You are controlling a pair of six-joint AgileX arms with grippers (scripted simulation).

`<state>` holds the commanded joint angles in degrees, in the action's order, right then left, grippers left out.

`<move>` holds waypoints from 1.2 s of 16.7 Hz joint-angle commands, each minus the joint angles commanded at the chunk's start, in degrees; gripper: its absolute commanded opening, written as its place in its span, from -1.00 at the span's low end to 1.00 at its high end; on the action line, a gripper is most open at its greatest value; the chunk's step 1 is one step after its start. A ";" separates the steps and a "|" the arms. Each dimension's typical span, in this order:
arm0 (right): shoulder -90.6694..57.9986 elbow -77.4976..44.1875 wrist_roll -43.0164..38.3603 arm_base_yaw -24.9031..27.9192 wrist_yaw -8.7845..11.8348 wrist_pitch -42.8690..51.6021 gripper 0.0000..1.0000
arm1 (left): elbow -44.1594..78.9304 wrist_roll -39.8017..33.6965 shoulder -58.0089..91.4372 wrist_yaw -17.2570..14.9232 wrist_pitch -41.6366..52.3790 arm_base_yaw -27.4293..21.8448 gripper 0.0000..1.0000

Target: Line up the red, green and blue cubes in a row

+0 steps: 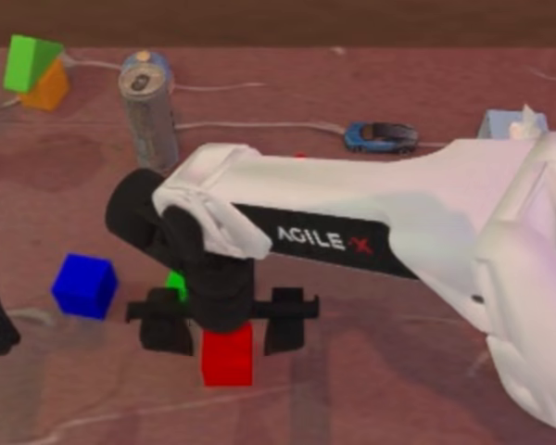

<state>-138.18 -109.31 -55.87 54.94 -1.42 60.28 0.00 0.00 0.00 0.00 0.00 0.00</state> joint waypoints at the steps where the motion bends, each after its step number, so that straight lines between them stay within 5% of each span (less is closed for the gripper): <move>1: 0.00 0.00 0.00 0.00 0.00 0.00 1.00 | 0.00 0.00 0.00 0.00 0.00 0.00 1.00; 9: 0.03 -0.21 0.02 -0.07 0.00 0.20 1.00 | 0.00 0.00 0.00 0.00 0.00 0.00 1.00; 20: 3.11 -10.60 -0.07 0.53 0.03 13.69 1.00 | 0.00 0.00 0.00 0.00 0.00 0.00 1.00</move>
<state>-135.07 -119.92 -55.94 55.47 -1.38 73.97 0.00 0.00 0.00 0.00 0.00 0.00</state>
